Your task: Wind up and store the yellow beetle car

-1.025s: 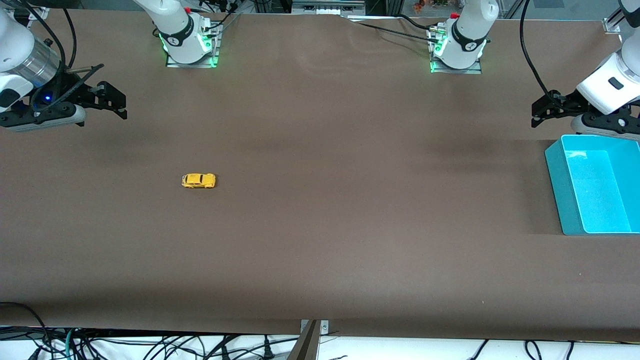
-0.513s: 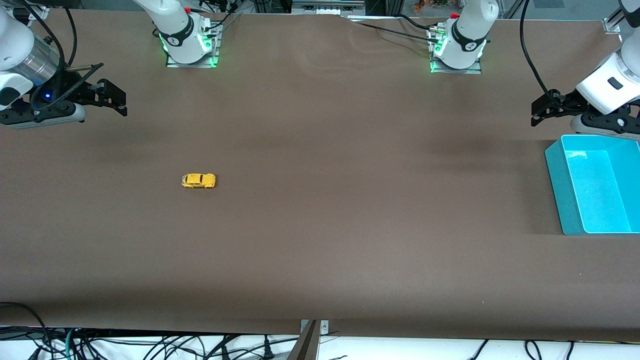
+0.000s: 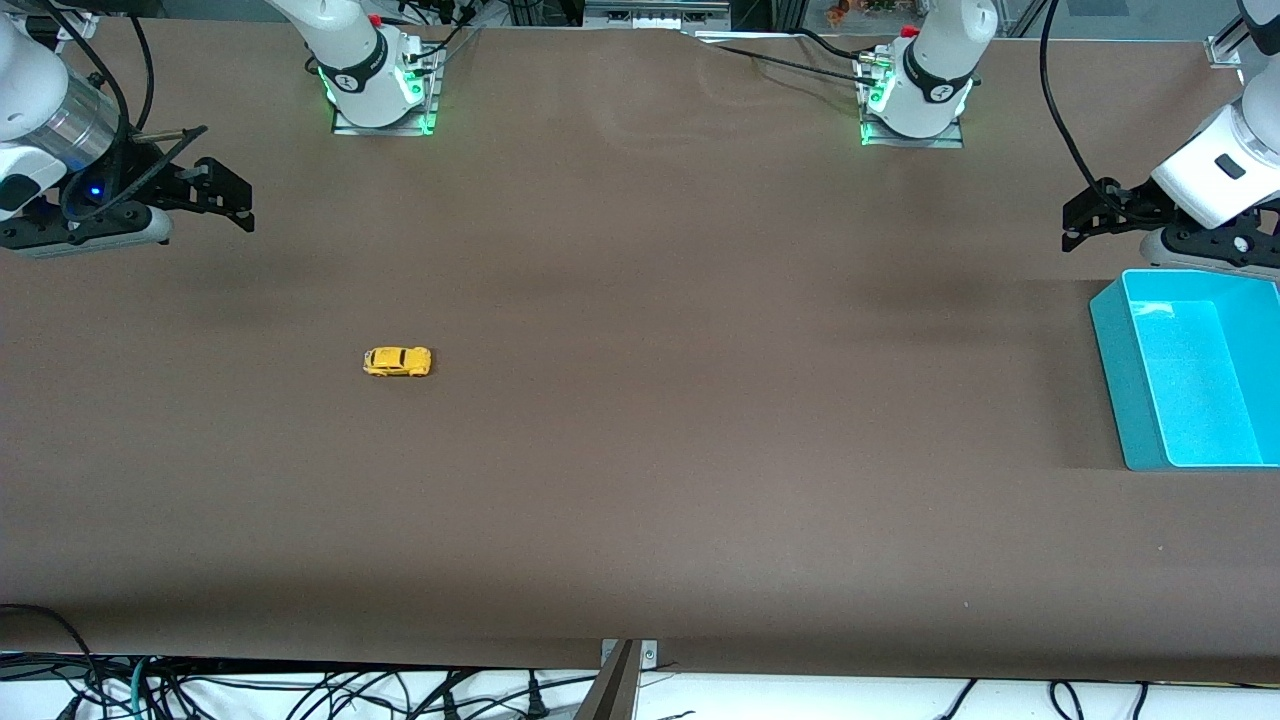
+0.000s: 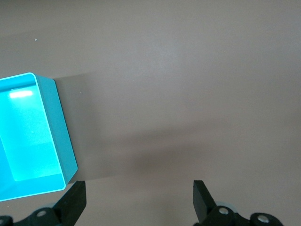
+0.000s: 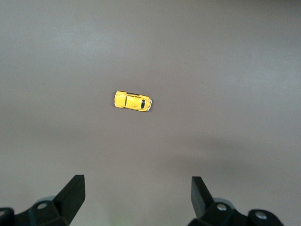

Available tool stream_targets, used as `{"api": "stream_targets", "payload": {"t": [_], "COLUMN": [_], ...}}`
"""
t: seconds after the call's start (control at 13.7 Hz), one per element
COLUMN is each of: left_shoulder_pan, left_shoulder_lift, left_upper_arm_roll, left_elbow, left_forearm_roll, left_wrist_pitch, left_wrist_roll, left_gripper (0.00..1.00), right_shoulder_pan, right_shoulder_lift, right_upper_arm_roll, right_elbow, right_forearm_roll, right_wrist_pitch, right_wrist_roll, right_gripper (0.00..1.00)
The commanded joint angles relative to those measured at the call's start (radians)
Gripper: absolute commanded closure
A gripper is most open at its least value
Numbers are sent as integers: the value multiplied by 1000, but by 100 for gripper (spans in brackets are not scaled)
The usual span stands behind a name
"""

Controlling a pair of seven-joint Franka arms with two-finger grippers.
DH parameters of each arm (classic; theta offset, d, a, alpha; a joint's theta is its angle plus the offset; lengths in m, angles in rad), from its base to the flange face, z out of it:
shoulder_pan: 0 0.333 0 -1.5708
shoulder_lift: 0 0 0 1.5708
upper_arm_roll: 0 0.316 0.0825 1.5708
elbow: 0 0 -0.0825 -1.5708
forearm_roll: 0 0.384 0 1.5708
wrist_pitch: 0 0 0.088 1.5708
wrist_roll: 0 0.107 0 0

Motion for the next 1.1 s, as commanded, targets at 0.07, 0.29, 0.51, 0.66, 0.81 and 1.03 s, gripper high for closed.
{"api": "stream_targets", "payload": {"t": [0.07,0.29,0.51,0.66,0.81,1.03], "left_shoulder_pan": [16,16,16,15,15,15], "left_shoulder_lift": [-11,-11,-9,-9,-9,-4], "left_upper_arm_roll": [-2,-2,-2,-3,-2,-2], "left_elbow": [8,14,20,21,21,23], "left_forearm_roll": [11,11,11,11,11,11], "left_wrist_pitch": [-54,-49,-51,-51,-51,-52], "left_wrist_roll": [12,11,11,11,11,12], "left_gripper": [0,0,0,0,0,0], "right_shoulder_pan": [11,10,10,10,10,10], "right_shoulder_lift": [-3,-3,-3,-3,-3,-3], "right_upper_arm_roll": [-10,-11,-11,-11,-11,-11], "right_elbow": [15,15,15,15,15,15], "right_forearm_roll": [-2,-4,-4,-4,-4,-4], "right_wrist_pitch": [-24,-24,-26,-26,-26,-26], "right_wrist_roll": [15,13,15,13,13,13], "right_gripper": [0,0,0,0,0,0]}}
